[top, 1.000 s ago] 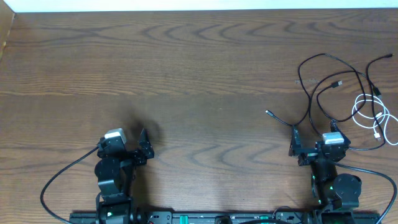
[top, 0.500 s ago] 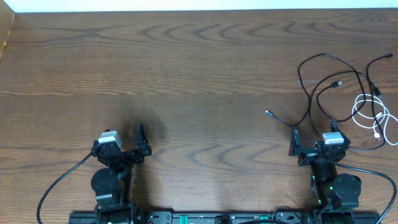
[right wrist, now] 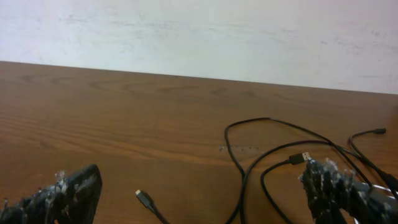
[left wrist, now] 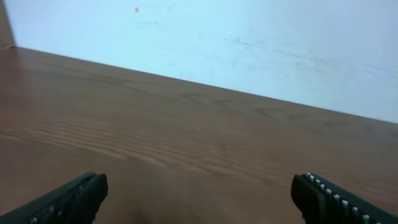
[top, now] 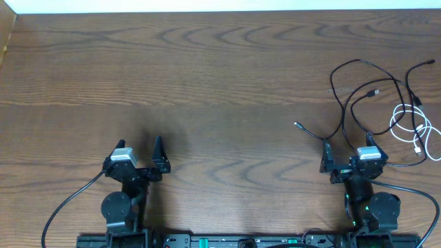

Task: Untangle cables

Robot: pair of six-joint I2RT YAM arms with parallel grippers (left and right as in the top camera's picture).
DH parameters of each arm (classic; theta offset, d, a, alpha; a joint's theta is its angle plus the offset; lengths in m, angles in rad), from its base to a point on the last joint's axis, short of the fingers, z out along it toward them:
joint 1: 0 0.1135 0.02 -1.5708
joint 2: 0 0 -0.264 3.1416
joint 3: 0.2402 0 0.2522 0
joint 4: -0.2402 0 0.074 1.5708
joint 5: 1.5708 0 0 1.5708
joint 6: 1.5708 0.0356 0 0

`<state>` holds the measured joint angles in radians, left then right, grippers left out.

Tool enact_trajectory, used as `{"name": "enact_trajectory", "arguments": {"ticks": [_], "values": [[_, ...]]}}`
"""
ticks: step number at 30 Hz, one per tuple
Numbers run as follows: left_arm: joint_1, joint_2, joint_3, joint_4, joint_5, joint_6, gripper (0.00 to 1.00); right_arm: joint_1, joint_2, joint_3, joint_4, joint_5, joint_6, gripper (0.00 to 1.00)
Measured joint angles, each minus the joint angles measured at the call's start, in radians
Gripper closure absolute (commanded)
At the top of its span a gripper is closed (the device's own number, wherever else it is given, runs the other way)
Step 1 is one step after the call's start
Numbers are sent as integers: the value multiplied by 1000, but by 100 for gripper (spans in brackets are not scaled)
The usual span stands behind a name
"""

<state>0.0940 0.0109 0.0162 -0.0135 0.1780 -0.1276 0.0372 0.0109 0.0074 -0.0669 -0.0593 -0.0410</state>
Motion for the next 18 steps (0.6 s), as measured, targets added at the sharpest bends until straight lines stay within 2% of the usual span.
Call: {"name": "enact_trajectory", "arguments": {"ticks": [18], "values": [[-30, 0, 0, 0, 0, 44, 1, 0, 0, 0, 0, 0, 0, 1]]}}
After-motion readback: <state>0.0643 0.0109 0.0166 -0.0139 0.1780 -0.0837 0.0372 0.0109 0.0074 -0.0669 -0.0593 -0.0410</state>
